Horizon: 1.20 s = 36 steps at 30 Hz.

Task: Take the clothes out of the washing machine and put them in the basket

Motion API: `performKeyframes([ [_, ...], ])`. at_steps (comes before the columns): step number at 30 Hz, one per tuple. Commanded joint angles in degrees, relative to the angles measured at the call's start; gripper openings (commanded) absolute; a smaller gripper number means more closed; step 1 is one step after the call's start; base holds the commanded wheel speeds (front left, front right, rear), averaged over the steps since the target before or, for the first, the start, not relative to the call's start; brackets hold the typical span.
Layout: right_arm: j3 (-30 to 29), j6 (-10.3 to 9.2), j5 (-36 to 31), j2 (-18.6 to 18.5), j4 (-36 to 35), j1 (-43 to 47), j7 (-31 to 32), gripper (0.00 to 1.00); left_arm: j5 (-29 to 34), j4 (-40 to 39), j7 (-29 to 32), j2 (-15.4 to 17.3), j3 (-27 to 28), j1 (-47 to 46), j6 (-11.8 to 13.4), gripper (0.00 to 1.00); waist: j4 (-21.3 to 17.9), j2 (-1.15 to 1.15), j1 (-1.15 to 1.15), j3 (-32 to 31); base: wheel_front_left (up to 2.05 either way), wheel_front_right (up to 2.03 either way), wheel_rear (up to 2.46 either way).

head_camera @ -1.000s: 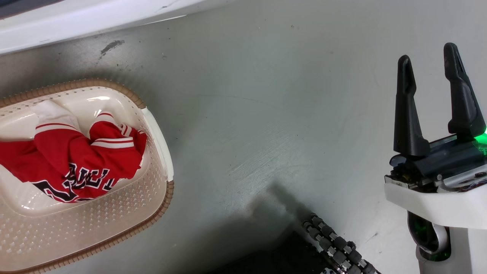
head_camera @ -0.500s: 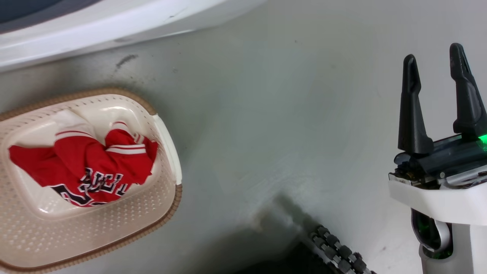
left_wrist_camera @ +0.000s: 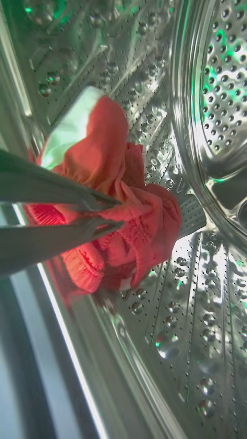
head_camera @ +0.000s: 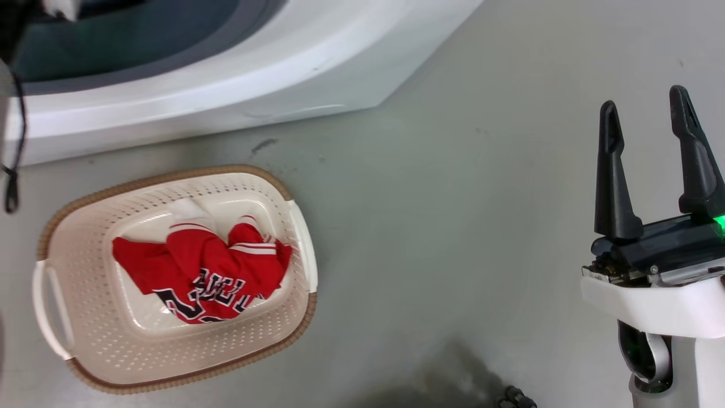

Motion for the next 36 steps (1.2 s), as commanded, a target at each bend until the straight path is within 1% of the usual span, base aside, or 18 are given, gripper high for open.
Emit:
performKeyframes([
  [1, -0.2, -0.04, -0.6, 0.0, 0.2, 0.8, -0.1, 1.00, -0.5, 0.2, -1.9, -0.9, -0.3, 2.1, -0.3, 0.00, 2.1, 0.00, 0.01, -2.4, 0.00, 0.00, 0.00],
  [6, -0.7, -0.04, -1.7, 0.0, 0.5, 2.0, -0.1, 1.00, -1.2, 1.2, -9.1, -2.3, -0.9, 7.3, -0.4, 0.00, 3.8, 0.00, 0.01, -5.4, 0.00, 0.00, 0.00],
  [7, -0.8, -0.04, -1.9, 0.0, 0.6, 2.4, -0.1, 1.00, -2.3, 1.3, -11.0, -2.7, -0.1, 8.3, -0.3, 0.00, 4.1, 0.00, 0.01, -6.0, 0.00, 0.00, 0.00],
  [13, -0.7, -0.04, -2.9, 0.0, 1.0, 4.5, -0.1, 1.00, -3.4, 1.3, -19.5, -4.3, -0.1, 14.4, -0.4, 0.00, 5.8, 0.00, 0.01, -10.0, 0.00, 0.00, 0.00],
  [16, -0.8, -0.04, -3.4, 0.0, 1.2, 5.4, -0.1, 1.00, -3.8, 0.7, -23.3, -5.2, -0.2, 17.6, -0.2, 0.00, 6.5, 0.00, 0.01, -12.0, 0.00, 0.00, 0.00],
  [19, -1.2, -0.04, -4.0, 0.0, 1.4, 6.4, -0.1, 1.00, -3.8, -0.8, -25.8, -5.9, -0.4, 20.6, 0.3, 0.00, 7.3, 0.00, 0.01, -14.1, 0.00, 0.00, 0.00],
  [24, -1.3, -0.04, -4.8, 0.0, 1.7, 8.2, -0.1, 1.00, -3.0, -5.3, -27.6, -5.9, -1.0, 25.6, 1.3, 0.00, 8.7, 0.00, 0.01, -17.8, 0.00, 0.00, 0.00],
  [28, -1.5, -0.04, -5.2, 0.0, 1.9, 9.7, -0.1, 1.00, -2.7, -11.3, -27.9, -5.2, -0.8, 29.6, 2.6, 0.00, 9.9, 0.00, 0.01, -20.5, 0.00, 0.00, 0.00],
  [33, -1.5, -0.04, -5.4, 0.0, 2.2, 11.2, -0.1, 1.00, -2.1, -20.7, -28.0, -2.9, -0.7, 33.9, 4.8, 0.00, 11.3, 0.00, 0.01, -23.4, 0.00, 0.00, 0.00],
  [36, -1.7, -0.04, -5.5, 0.0, 2.3, 12.3, -0.1, 1.00, -2.1, -27.4, -26.9, -1.0, -0.8, 36.6, 6.3, 0.00, 12.0, 0.00, 0.01, -25.0, 0.00, 0.00, 0.00],
])
